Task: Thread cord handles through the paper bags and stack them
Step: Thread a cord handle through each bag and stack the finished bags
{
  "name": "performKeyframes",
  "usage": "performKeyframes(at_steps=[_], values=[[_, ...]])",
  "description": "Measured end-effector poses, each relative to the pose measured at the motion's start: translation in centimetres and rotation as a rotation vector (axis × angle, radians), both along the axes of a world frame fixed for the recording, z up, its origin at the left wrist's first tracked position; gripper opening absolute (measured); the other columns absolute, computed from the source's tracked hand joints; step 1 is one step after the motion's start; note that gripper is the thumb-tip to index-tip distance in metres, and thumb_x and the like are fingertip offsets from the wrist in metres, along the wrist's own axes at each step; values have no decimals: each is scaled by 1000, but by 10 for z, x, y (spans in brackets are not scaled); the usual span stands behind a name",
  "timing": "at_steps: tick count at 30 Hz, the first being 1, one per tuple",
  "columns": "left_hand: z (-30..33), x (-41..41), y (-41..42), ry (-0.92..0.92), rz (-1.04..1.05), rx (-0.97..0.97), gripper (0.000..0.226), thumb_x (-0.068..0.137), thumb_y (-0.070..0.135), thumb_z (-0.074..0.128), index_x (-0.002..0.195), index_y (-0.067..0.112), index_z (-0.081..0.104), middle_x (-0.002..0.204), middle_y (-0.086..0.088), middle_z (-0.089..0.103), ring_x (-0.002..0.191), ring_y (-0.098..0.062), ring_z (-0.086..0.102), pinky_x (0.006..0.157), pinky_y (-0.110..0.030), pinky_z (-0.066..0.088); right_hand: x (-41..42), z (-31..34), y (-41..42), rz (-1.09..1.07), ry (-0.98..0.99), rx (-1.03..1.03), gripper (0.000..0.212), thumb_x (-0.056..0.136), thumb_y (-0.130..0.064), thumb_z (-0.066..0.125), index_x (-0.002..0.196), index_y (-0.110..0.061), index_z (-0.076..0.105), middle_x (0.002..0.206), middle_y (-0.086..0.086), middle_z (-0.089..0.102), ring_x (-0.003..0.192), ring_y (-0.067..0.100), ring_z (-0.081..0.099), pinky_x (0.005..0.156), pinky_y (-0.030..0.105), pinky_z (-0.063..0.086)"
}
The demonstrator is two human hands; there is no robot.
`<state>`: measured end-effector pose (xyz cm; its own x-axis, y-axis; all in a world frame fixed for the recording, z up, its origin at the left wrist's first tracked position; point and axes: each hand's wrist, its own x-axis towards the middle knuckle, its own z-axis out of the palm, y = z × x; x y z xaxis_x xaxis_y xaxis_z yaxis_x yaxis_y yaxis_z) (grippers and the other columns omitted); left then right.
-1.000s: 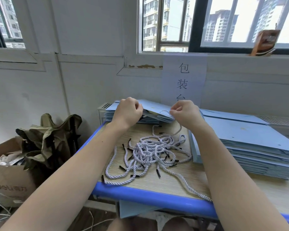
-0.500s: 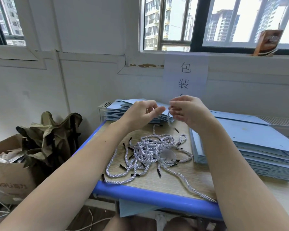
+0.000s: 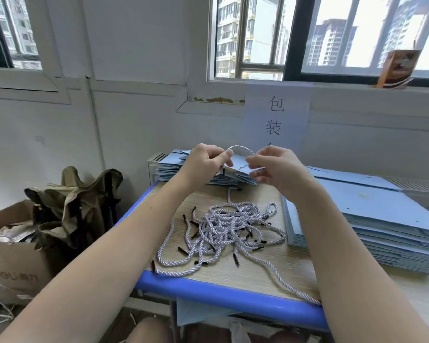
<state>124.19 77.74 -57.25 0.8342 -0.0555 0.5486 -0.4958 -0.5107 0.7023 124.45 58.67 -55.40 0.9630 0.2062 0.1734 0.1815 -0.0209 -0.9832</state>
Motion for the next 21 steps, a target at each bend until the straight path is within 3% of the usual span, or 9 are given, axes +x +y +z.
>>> performKeyframes(at_steps=[2,5,8,11,14,16,18,21], values=[[2,-4,-2,32,-6,-63,35,102,26,54,93,-2,75,36,17,41,41,1,42,64,-21,40,-2,-3,3,28,-55,-174,19,83,-2,77,96,5,65,73,10,64,49,14,59,48,23,49],[5,-9,-3,49,-38,-145,34,102,27,54,103,0,74,41,23,49,52,10,51,92,-31,44,-6,-5,11,59,-104,-259,22,80,-10,83,96,3,73,58,3,59,42,12,51,44,23,40],[4,-5,-4,61,-57,-173,31,101,29,56,105,5,76,60,20,62,66,14,57,85,-22,42,-6,-8,17,38,-140,-247,19,80,-14,83,91,-1,76,58,5,57,41,13,47,41,22,35],[3,-4,-9,43,-72,-153,31,101,30,56,105,7,77,85,0,73,79,2,64,76,-16,47,-8,-10,21,45,-149,-189,14,82,-15,81,90,-4,78,65,9,59,42,14,41,40,19,31],[-1,-4,-12,11,-93,-106,34,102,30,54,102,5,77,82,-15,73,77,-23,67,70,-31,54,-8,-10,23,39,-137,-139,9,84,-11,78,89,-3,78,69,2,67,43,14,40,39,18,31],[-1,-3,-10,-15,-97,-60,36,103,34,52,99,7,76,70,-19,62,66,-34,54,63,-41,47,-7,-11,23,-13,-150,-181,6,85,-5,72,87,0,74,68,9,62,41,15,42,38,19,30],[0,0,-3,-12,-60,-57,32,103,34,51,101,11,74,64,-12,46,58,-25,39,58,-35,37,-4,-11,21,-48,-135,-183,8,85,-1,67,90,5,70,72,14,62,39,15,46,37,20,32],[1,3,3,37,-58,-101,21,102,29,55,101,18,73,67,-6,49,61,-22,42,57,-34,37,-4,-11,20,-19,-73,-136,15,83,4,69,98,6,68,75,15,68,43,16,57,39,23,43]])
